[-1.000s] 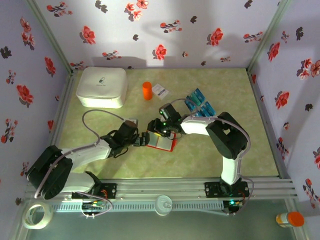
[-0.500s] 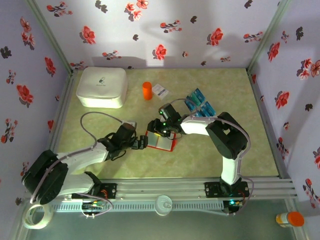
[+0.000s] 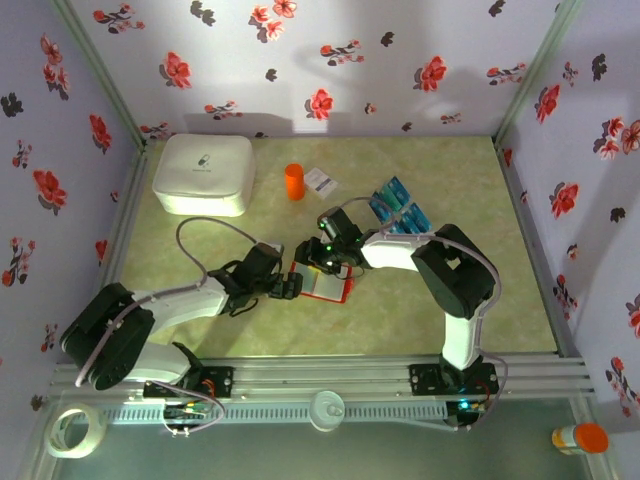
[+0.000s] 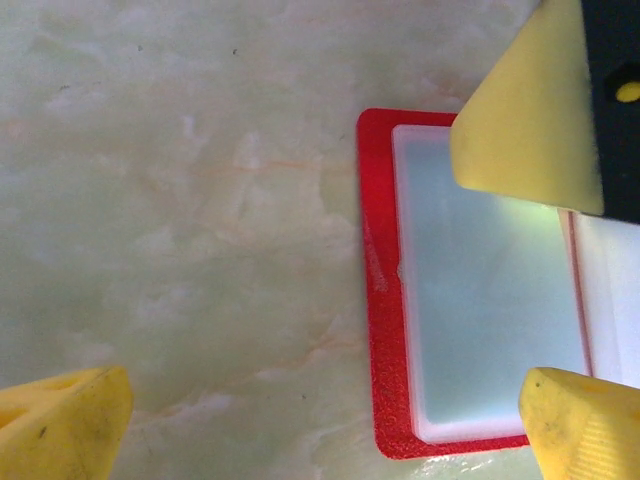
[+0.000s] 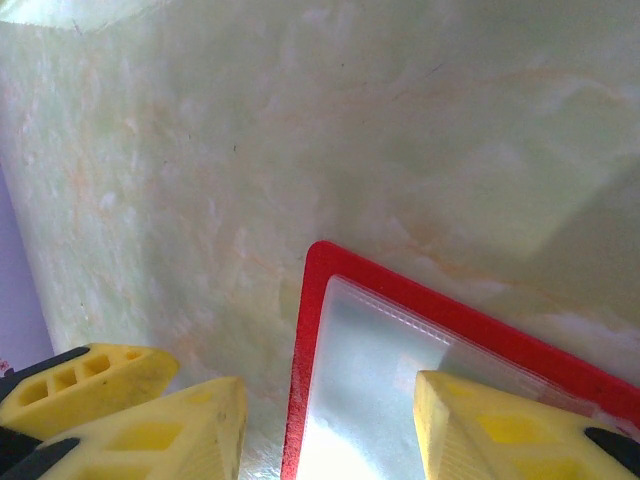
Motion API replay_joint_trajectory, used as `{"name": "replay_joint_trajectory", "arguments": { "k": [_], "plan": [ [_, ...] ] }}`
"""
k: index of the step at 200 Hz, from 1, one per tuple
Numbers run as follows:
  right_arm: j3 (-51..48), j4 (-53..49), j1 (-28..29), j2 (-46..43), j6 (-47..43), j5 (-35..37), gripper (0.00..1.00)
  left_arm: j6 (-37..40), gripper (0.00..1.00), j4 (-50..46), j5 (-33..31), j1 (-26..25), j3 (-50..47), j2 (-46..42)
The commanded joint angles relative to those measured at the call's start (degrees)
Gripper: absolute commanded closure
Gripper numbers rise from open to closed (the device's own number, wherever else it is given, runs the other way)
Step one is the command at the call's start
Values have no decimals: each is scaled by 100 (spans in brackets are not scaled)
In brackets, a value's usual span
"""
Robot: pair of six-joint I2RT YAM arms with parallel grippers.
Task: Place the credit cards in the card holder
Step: Rotate the card holder at the center of the table.
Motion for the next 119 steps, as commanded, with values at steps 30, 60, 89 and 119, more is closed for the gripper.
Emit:
{"name": "replay_joint_trajectory", "arguments": {
  "k": [30,60,89,119],
  "plan": [
    [140,-223,26,32,-125,-90,52,194,0,82,-124,-46,198,357],
    [205,-287,5,-114,-161,-140,52,199,0,51,-212,-42,166,448],
    [192,-643,-61,-617,-386,20,52,157,0,46,-236,-40,91,441],
    [23,-1510,-70,-1292,-894,593,51,112,0,55,-249,-45,56,439]
  ]
}}
